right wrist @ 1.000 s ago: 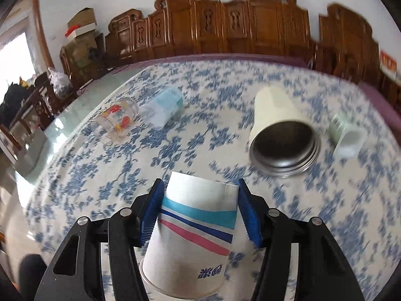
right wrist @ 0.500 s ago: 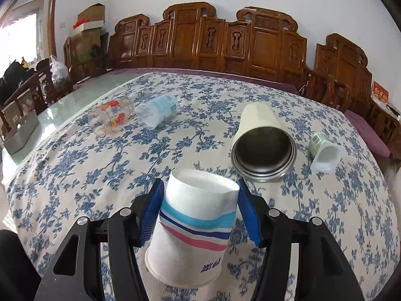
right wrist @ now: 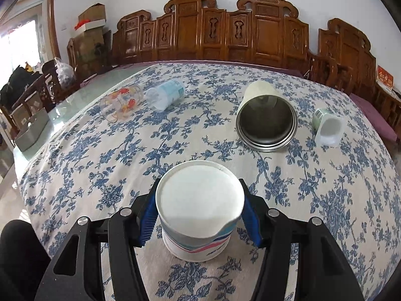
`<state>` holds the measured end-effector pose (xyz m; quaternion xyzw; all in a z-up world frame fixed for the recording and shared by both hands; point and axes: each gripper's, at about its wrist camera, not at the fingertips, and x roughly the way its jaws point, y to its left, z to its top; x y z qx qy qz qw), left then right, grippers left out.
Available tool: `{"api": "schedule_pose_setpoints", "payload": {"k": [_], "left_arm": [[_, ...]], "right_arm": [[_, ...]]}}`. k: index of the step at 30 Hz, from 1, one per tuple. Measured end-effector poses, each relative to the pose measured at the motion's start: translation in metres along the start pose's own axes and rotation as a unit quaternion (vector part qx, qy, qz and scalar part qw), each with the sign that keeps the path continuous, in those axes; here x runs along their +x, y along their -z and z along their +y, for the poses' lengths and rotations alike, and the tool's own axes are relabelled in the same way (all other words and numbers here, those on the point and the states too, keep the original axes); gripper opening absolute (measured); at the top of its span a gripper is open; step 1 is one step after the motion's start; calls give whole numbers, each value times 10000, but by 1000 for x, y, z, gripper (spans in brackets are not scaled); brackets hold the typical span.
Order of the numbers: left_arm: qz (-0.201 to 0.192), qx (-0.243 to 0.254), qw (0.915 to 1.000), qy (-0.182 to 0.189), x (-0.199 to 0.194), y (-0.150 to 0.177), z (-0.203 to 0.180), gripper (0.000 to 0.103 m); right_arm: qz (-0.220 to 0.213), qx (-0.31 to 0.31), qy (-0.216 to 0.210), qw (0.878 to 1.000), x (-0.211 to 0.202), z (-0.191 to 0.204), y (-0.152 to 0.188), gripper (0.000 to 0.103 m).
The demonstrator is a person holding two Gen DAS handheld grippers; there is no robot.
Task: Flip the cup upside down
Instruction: 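Rotate the cup upright with the right gripper and set it on the table, then open the right gripper and withdraw it from the cup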
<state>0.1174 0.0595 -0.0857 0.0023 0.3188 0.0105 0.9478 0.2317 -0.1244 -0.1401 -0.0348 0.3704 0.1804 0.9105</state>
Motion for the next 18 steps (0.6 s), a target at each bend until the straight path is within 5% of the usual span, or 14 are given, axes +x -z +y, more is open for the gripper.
{"api": "schedule_pose_setpoints", "payload": {"k": [18], "left_arm": [[-97, 43, 9999, 16, -12, -5, -19, 95]], "right_arm": [[-173, 441, -235, 9986, -54, -17, 11, 84]]}}
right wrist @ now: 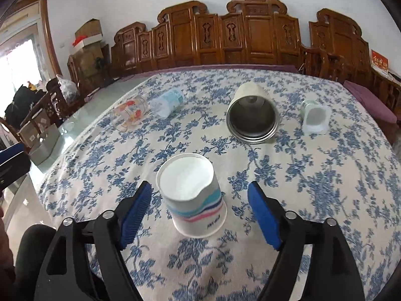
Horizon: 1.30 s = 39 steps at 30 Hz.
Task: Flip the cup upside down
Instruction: 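Open the right gripper and withdraw it from the cup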
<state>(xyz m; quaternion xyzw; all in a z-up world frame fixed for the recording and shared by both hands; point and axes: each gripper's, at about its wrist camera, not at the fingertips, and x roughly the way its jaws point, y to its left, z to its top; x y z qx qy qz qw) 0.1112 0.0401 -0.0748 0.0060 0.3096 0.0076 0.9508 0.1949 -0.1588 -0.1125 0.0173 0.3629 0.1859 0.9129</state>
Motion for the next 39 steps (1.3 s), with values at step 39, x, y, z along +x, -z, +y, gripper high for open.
{"api": "schedule_pose_setpoints", "payload": {"k": [39], "left_arm": [[-673, 84, 9975, 181, -113, 1, -57, 95]], "right_arm": [[-1351, -49, 492, 9896, -196, 9, 23, 100]]}}
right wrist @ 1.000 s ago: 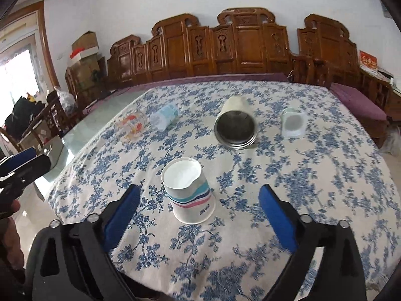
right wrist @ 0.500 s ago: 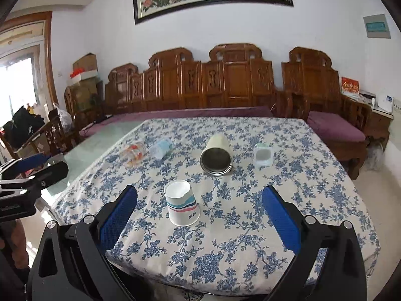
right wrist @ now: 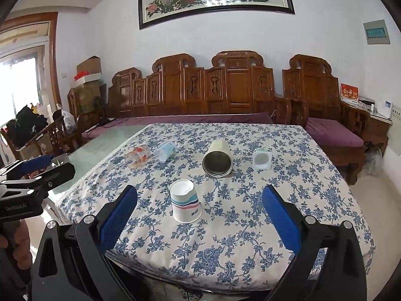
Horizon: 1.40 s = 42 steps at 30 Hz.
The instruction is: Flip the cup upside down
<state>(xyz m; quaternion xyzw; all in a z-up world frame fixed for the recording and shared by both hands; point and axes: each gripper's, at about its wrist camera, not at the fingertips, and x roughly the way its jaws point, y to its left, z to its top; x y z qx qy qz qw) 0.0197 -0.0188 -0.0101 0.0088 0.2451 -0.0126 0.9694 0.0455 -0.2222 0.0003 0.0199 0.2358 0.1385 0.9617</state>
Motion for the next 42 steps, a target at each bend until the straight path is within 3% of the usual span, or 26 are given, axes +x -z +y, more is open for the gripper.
{"api": "schedule_pose_setpoints", "payload": {"k": [42], "left_arm": [[-51, -9, 10000, -4, -3, -2, 1, 95]], "right_arm": [[8, 43, 9, 10000, 1, 2, 0, 100]]}}
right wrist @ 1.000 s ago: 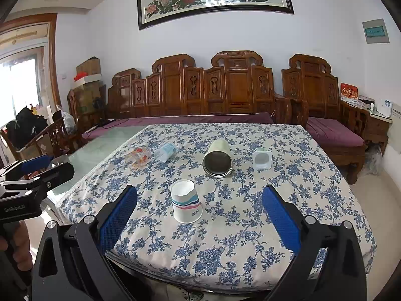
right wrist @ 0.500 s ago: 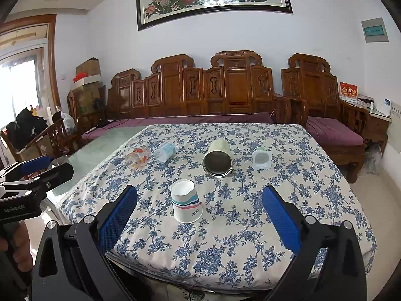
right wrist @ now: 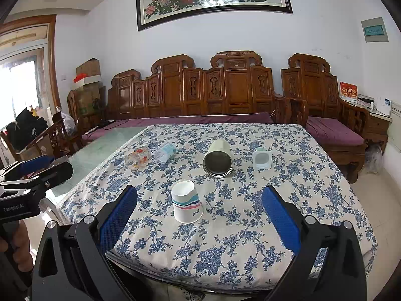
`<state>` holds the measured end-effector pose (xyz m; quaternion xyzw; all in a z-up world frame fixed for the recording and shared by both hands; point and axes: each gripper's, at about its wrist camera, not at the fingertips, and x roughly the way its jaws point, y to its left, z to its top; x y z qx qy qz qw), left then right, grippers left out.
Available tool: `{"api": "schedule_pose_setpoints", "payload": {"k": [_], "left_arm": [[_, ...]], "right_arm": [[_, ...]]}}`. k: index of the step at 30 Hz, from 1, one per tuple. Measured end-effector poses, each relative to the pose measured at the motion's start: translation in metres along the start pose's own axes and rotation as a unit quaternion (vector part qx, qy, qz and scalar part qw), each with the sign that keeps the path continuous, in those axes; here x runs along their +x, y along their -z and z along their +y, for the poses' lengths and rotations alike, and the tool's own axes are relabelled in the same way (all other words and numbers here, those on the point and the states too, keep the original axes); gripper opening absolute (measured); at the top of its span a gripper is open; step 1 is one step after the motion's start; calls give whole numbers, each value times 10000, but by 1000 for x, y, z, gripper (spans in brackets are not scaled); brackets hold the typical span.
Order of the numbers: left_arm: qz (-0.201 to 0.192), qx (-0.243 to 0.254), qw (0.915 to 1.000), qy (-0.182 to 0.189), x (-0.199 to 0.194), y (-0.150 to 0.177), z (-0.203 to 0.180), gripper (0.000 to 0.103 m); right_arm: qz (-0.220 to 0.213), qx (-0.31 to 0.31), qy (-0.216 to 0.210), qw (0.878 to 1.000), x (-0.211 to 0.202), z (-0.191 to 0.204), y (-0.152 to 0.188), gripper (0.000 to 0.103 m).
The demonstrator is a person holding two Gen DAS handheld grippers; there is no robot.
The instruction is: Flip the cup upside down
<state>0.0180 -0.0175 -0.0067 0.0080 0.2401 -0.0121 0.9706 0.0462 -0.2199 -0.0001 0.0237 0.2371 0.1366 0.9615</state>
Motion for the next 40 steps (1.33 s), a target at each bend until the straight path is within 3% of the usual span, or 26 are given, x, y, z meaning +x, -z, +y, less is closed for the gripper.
{"api": "schedule_pose_setpoints", "payload": {"k": [40], "left_arm": [[-18, -24, 10000, -29, 1, -7, 3, 95]], "right_arm": [[-7, 1, 5, 10000, 0, 0, 0, 100]]}}
